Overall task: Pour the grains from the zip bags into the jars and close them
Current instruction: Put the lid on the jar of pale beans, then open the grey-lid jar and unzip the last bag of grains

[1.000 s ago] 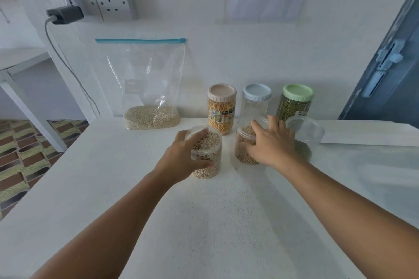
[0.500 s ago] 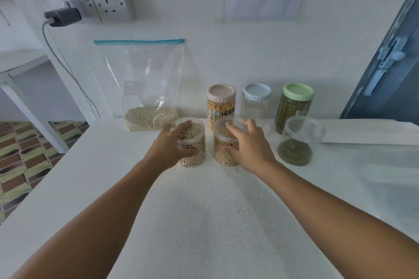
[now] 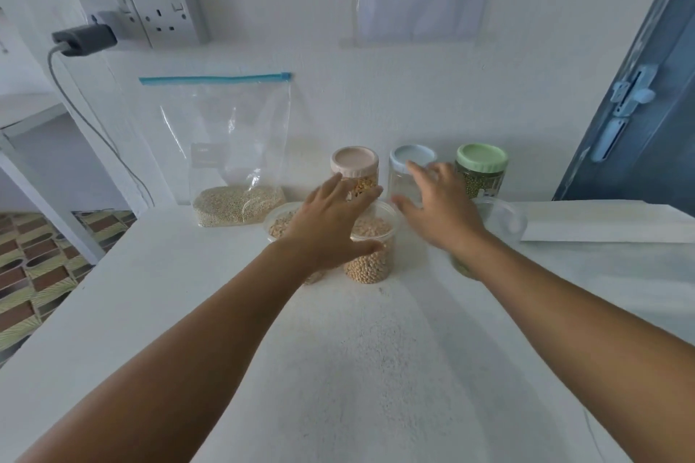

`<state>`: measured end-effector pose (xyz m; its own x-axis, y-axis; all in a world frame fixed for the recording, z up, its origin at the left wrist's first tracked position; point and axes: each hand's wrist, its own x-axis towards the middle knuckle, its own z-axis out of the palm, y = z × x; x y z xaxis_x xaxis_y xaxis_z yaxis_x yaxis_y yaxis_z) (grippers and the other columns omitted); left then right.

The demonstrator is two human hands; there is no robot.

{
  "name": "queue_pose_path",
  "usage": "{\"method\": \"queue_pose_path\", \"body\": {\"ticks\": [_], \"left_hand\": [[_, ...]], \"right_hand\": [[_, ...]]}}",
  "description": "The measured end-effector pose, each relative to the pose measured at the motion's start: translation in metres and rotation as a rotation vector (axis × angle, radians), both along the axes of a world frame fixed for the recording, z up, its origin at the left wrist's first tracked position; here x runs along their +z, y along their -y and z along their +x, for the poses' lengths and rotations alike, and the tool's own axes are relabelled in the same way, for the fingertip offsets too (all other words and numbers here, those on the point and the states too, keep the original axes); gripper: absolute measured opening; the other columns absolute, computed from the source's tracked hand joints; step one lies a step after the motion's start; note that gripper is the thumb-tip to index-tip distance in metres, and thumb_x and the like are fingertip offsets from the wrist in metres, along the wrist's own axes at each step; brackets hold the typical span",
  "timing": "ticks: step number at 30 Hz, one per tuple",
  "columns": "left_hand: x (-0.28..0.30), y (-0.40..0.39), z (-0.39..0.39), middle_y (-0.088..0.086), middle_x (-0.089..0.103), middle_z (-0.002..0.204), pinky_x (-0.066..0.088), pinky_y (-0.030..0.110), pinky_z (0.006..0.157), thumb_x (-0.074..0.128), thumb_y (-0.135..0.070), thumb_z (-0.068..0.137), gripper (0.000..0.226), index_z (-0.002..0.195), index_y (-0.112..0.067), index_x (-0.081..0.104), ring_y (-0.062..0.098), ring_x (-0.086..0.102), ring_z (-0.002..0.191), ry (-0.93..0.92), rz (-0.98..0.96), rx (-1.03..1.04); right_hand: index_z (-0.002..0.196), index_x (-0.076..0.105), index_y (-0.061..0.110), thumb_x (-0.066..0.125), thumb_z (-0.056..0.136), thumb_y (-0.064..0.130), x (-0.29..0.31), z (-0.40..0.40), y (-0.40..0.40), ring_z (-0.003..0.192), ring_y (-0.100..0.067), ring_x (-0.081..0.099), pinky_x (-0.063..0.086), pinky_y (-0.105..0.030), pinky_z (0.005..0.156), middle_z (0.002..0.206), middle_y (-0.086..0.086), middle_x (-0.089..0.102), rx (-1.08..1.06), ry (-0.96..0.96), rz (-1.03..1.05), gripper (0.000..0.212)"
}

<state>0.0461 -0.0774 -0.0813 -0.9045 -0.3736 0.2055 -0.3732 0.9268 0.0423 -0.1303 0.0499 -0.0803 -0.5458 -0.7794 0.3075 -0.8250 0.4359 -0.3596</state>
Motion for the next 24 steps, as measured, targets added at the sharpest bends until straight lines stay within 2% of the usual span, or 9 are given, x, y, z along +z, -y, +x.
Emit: {"method": "queue_pose_path", "body": {"ticks": [3,5,7,9,11,14,16,18,24], "left_hand": [[0.005,-0.002,-0.022,0.005,0.030,0.167,0.034,0.053,0.120,0.062,-0.073,0.087,0.090,0.162,-0.037,0.028,0.029,0.031,0.151,0.100,0.092,0.009],[0.000,0.001,-0.028,0.002,0.043,0.160,0.043,0.050,0.114,0.068,-0.064,0.089,0.080,0.157,-0.034,0.040,0.025,0.045,0.141,0.125,0.141,-0.016],[-0.005,0.003,-0.028,0.001,0.049,0.157,0.045,0.047,0.112,0.073,-0.055,0.090,0.074,0.155,-0.031,0.046,0.023,0.051,0.136,0.110,0.179,-0.025],[-0.006,0.002,-0.028,0.001,0.048,0.158,0.043,0.044,0.113,0.075,-0.050,0.090,0.073,0.155,-0.029,0.047,0.022,0.052,0.136,0.101,0.194,-0.020],[-0.004,0.001,-0.030,0.001,0.048,0.158,0.041,0.043,0.113,0.077,-0.048,0.090,0.073,0.154,-0.028,0.048,0.023,0.051,0.138,0.099,0.197,-0.015],[-0.004,0.001,-0.031,0.002,0.048,0.159,0.041,0.044,0.115,0.077,-0.048,0.089,0.074,0.154,-0.028,0.048,0.024,0.050,0.139,0.102,0.199,-0.005],[-0.007,0.001,-0.029,0.002,0.047,0.159,0.042,0.047,0.115,0.076,-0.049,0.090,0.074,0.155,-0.029,0.047,0.024,0.050,0.138,0.103,0.193,0.000],[-0.009,0.002,-0.029,0.002,0.047,0.159,0.043,0.048,0.115,0.076,-0.049,0.090,0.074,0.155,-0.029,0.046,0.025,0.050,0.138,0.100,0.190,0.005],[-0.006,0.000,-0.030,0.003,0.046,0.159,0.041,0.046,0.115,0.075,-0.049,0.091,0.073,0.156,-0.030,0.046,0.026,0.048,0.140,0.104,0.178,0.007]], "right_hand": [[0.162,0.030,0.030,0.056,0.101,0.054,0.015,-0.022,0.011,0.147,-0.038,0.029,0.038,-0.048,0.113,0.159,-0.016,0.028,-0.028,-0.026,0.043,0.070],[0.163,0.024,0.035,0.057,0.100,0.056,0.021,-0.029,0.019,0.147,-0.038,0.027,0.039,-0.047,0.111,0.161,-0.015,0.024,-0.027,-0.029,0.113,0.073],[0.163,0.020,0.038,0.058,0.099,0.057,0.020,-0.033,0.028,0.146,-0.038,0.027,0.042,-0.046,0.107,0.162,-0.015,0.021,-0.024,-0.024,0.203,0.077],[0.162,0.021,0.038,0.060,0.098,0.057,0.017,-0.037,0.036,0.145,-0.039,0.028,0.042,-0.047,0.106,0.162,-0.016,0.020,-0.026,-0.020,0.291,0.077],[0.155,0.030,0.034,0.062,0.098,0.054,0.012,-0.040,0.041,0.138,-0.042,0.034,0.042,-0.048,0.104,0.156,-0.019,0.027,-0.035,-0.040,0.319,0.068],[0.131,0.043,0.023,0.061,0.101,0.045,0.006,-0.043,0.043,0.121,-0.043,0.047,0.044,-0.047,0.097,0.137,-0.021,0.041,-0.037,-0.081,0.214,0.041],[0.116,0.043,0.022,0.059,0.104,0.038,0.005,-0.043,0.041,0.113,-0.042,0.051,0.047,-0.045,0.087,0.130,-0.020,0.043,-0.007,-0.061,0.155,0.026],[0.107,0.041,0.025,0.057,0.106,0.036,0.007,-0.043,0.038,0.111,-0.040,0.049,0.044,-0.043,0.084,0.128,-0.020,0.043,0.011,-0.063,0.150,0.020],[0.115,0.053,0.023,0.055,0.107,0.039,0.013,-0.040,0.022,0.112,-0.041,0.046,0.038,-0.042,0.088,0.127,-0.019,0.043,0.022,-0.064,0.184,0.018]]}}
